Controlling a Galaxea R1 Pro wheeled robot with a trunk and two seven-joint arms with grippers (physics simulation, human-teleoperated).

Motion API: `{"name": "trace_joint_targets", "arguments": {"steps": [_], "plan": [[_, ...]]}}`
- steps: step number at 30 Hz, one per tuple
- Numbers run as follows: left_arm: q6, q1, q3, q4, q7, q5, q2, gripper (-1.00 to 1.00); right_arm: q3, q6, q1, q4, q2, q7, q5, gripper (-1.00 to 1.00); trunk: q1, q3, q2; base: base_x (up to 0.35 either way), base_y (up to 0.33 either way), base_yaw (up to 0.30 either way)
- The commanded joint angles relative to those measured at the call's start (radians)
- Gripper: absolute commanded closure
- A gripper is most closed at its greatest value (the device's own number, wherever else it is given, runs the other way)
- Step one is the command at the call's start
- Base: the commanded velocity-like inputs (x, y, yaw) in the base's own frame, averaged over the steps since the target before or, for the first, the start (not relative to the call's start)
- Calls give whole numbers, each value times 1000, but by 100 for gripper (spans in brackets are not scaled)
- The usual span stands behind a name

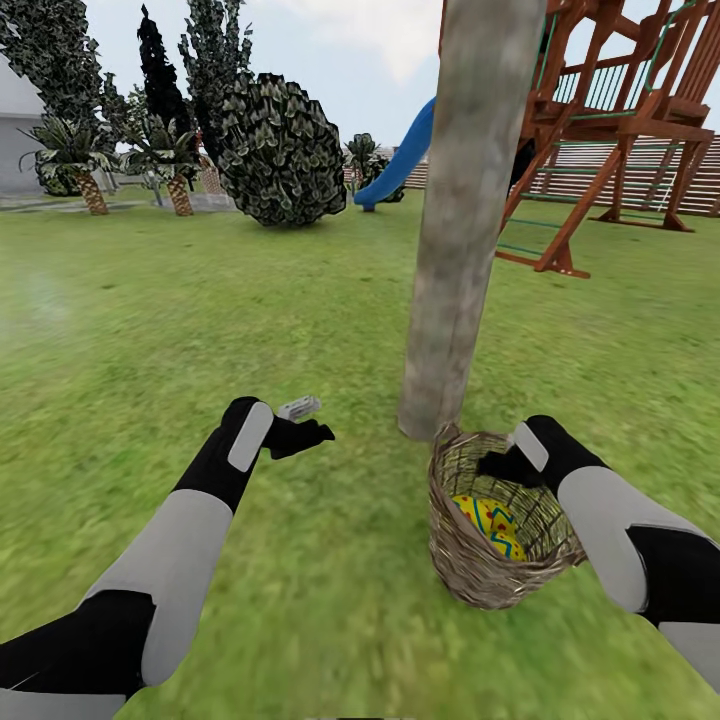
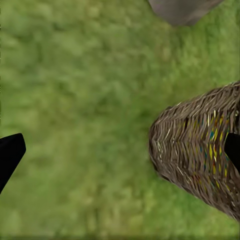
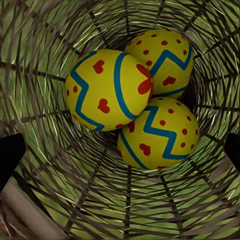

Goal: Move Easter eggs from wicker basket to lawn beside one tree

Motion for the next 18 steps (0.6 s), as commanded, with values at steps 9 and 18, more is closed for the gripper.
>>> {"name": "trace_joint_targets", "arguments": {"steps": [9,18], "plan": [[1,0,-1,-1,10,10,0,-100,-3,2,0,-1,4,0,-9,-100,0,-1,0,0,0,0],[2,0,-1,0,7,12,0,-100,-3,2,0,0,2,0,-5,-100,0,-1,0,59,0,0]]}}
